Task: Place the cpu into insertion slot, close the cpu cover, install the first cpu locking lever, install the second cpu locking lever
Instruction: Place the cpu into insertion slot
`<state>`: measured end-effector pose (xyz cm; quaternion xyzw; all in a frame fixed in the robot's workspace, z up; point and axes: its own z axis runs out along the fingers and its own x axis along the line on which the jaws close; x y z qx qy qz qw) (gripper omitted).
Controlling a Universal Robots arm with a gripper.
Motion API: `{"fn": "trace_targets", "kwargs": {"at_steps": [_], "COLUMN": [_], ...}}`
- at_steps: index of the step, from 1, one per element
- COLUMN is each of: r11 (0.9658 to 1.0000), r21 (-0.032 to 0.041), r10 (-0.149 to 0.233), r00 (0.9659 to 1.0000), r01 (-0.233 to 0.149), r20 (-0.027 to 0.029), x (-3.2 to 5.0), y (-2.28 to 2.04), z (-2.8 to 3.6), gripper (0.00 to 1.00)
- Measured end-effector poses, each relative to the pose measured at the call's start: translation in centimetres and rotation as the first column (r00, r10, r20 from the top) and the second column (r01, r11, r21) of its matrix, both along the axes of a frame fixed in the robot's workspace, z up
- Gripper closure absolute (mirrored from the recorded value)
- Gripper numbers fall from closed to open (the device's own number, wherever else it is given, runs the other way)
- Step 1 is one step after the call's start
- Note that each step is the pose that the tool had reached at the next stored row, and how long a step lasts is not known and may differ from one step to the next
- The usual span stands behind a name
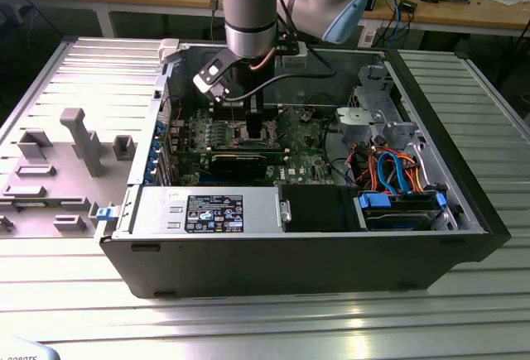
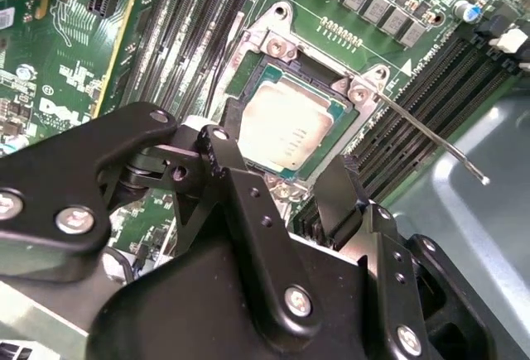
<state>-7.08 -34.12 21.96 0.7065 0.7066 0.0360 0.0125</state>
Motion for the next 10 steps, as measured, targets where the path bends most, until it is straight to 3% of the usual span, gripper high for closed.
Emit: {"fn": "trace_targets", "kwargs": {"at_steps": [5, 8, 10], "r11": [1.0, 1.0, 1.0], "r21": [-0.0001, -0.0001, -0.0001], "r10": [0.0, 0.0, 0.0], "r00": [1.0, 1.0, 1.0], "r01": [0.0, 0.0, 0.0], "r20": [-0.0011, -0.0013, -0.0013], "x": [0.03, 0.04, 0.04], "y": [0.0, 0.0, 0.0], "z": [0.01, 0.01, 0.01], "gripper": [0.4, 0.59, 0.65]}}
